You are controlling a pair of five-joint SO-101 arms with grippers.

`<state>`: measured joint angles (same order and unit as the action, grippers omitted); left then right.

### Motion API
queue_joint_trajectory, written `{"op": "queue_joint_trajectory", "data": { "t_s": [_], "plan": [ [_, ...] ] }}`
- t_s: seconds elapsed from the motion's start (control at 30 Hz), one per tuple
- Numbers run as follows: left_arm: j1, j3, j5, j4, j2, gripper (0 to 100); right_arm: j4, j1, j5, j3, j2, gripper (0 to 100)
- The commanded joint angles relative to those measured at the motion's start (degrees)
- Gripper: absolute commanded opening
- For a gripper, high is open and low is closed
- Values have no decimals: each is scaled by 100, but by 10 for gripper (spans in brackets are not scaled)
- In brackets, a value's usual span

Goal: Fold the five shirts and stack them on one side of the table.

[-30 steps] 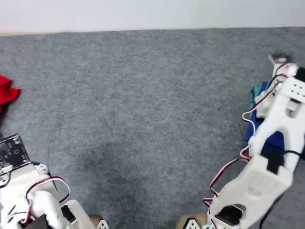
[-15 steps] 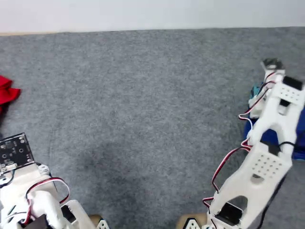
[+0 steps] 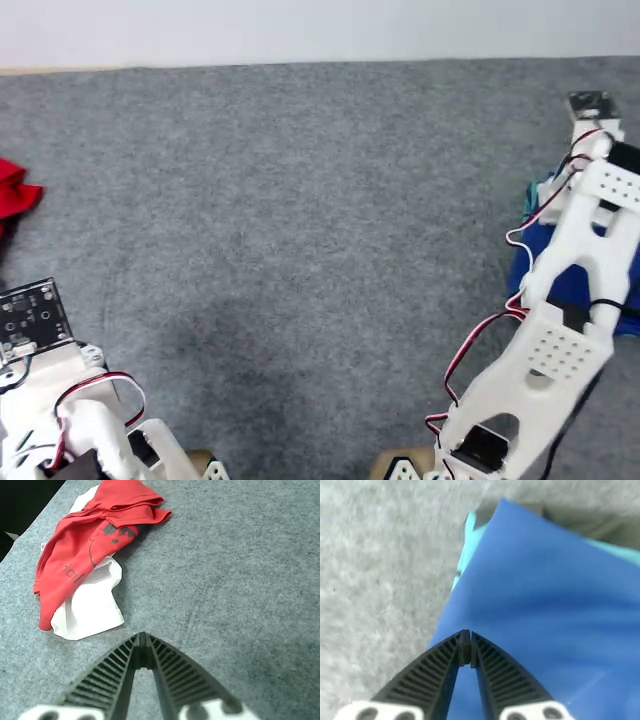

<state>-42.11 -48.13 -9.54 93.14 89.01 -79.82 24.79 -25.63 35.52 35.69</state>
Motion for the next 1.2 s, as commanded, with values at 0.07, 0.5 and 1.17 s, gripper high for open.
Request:
{"op": "queue_joint_trajectory", "data": {
  "t_s": [0.07, 0.5, 1.17],
  "plan": [
    [9, -13, -35, -105, 35, 4, 708, -22, 0, 325, 251, 9],
    [9, -13, -35, -105, 35, 4, 418, -84, 44, 343, 251, 9],
    [-18, 40, -835, -1125, -316, 5, -2299, -971, 202, -484, -2387, 9]
  ]
}}
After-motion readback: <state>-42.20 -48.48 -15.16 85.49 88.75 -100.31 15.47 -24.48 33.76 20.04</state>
